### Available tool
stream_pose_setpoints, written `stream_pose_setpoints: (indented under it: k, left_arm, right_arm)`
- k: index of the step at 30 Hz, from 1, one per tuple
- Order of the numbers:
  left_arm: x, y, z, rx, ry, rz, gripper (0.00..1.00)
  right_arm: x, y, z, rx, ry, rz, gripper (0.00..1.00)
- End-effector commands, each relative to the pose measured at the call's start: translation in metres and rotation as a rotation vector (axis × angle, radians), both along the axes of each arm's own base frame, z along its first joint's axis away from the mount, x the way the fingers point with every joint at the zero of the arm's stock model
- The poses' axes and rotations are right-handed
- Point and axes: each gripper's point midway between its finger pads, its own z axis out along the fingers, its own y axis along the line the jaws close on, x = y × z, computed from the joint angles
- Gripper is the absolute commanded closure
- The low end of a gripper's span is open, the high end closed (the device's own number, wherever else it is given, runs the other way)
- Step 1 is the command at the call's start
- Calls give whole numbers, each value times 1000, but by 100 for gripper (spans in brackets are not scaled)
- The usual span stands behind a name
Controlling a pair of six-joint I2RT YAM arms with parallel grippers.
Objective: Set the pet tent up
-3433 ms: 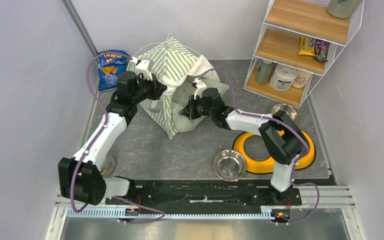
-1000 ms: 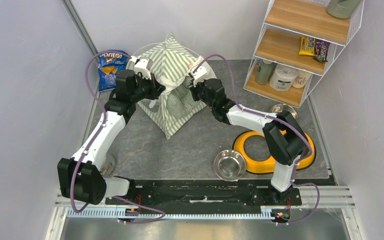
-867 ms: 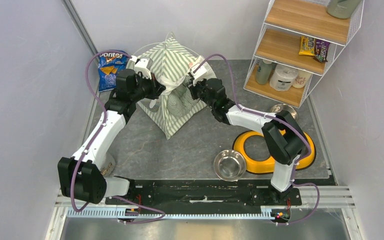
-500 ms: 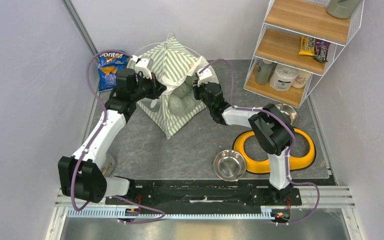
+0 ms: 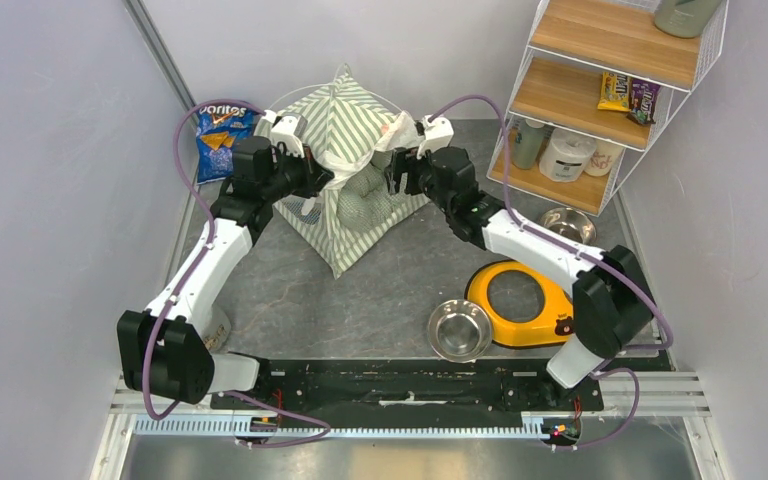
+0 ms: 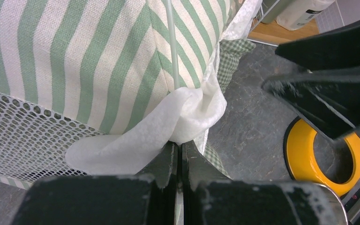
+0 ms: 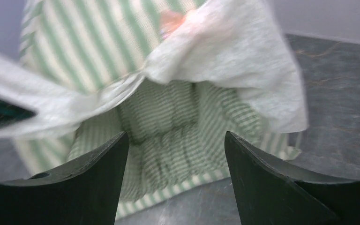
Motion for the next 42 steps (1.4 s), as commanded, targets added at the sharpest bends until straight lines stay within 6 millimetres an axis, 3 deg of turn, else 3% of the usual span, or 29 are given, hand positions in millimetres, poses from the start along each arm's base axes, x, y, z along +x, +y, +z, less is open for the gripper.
stream_pose_setpoints:
  k: [1,3,5,10,13,15,18,19,20,23,29,32,34,37,42]
  left_arm:
    - [-6,-3,-12,-6,68,-19,98]
    - [-6,-2,-12,-2,67,-18,98]
    - [-7,-2,-13,-3,70,-17,98]
    - [-9,-1,-16,-1,81,-17,98]
    - [-11,-1,-16,-2,81,-16,98]
    - [-11,-1,-15,-2,81,-16,98]
    - [-12,0,-14,1,79,-14,98]
    - [-13,0,-12,3,75,-13,98]
    - [-14,0,-12,5,76,-15,98]
    - [-15,1,-11,9,77,-19,98]
    - [-23,-6,4,-17,71,-69,98]
    - [-27,-13,18,-52,55,-106,98]
    - [-29,-16,26,-72,44,-124,98]
    - [-29,-18,28,-76,36,-132,98]
    - [-27,-16,20,-71,56,-120,98]
  right_arm:
    - [-57,35,-18,-36,147,361,19]
    - [-82,56,-27,-45,179,569,18]
    - [-92,70,-34,-40,226,676,18]
    - [-70,96,-52,12,262,689,18]
    - [-58,112,-67,71,285,691,23]
    - [-52,122,-76,109,304,701,37]
    - [-48,131,-77,172,326,697,77]
    - [-45,132,-74,200,321,681,92]
    - [-41,132,-69,222,305,656,99]
    - [-20,120,-47,319,258,495,100]
    - [12,74,36,750,162,287,100]
    - [13,83,52,814,175,336,100]
    - [9,99,45,816,231,403,100]
    - [-10,124,15,765,315,508,100]
    - [-64,151,-69,508,451,586,100]
